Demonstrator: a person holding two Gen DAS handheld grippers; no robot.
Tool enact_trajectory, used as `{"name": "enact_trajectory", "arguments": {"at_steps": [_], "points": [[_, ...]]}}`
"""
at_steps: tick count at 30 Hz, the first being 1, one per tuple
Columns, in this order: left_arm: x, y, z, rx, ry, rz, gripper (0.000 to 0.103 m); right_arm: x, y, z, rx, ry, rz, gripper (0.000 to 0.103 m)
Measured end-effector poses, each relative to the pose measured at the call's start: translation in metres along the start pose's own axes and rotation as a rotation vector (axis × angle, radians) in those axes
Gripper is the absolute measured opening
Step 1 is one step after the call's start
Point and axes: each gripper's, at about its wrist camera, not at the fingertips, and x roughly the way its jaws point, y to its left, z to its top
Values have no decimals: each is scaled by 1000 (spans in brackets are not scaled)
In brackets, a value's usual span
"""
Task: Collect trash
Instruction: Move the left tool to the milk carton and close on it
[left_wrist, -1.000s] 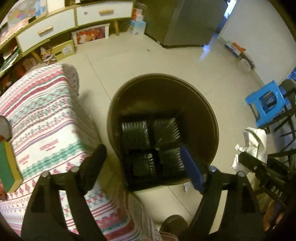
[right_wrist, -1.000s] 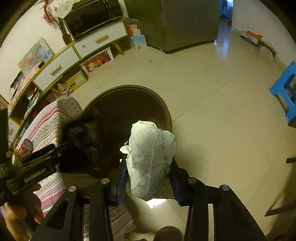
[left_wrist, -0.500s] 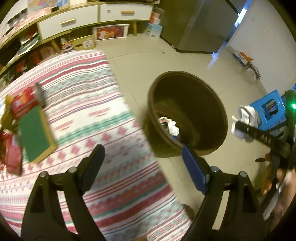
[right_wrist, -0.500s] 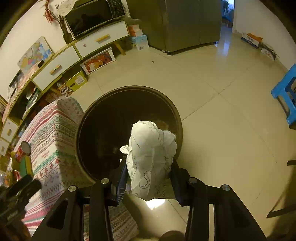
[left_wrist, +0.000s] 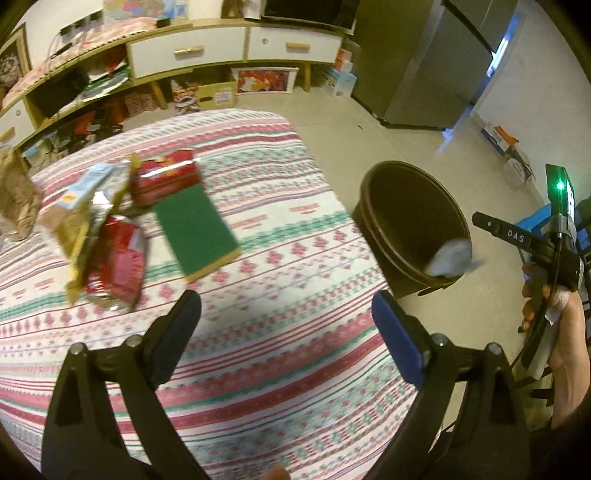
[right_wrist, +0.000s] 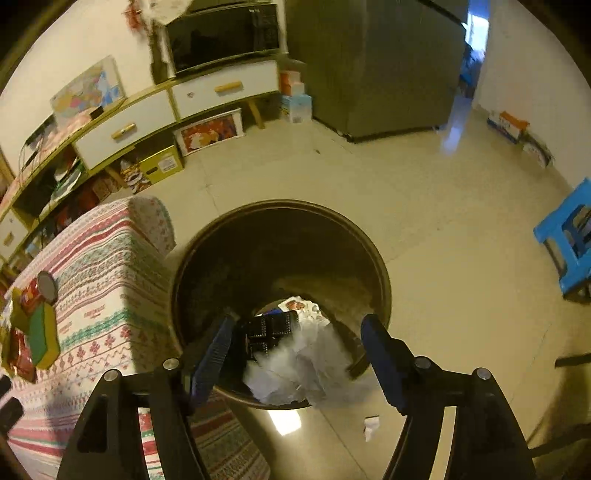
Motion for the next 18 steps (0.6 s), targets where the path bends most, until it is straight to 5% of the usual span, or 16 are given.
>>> {"name": "enact_trajectory", "arguments": {"at_steps": [11,18], "points": [[-27,62,-9,-68,-43,54,94,-27,56,-5,-123,3,21,75],[-36,120,-15,-200,-29,97,94,-42,105,-19,-216,24,70,75]]}}
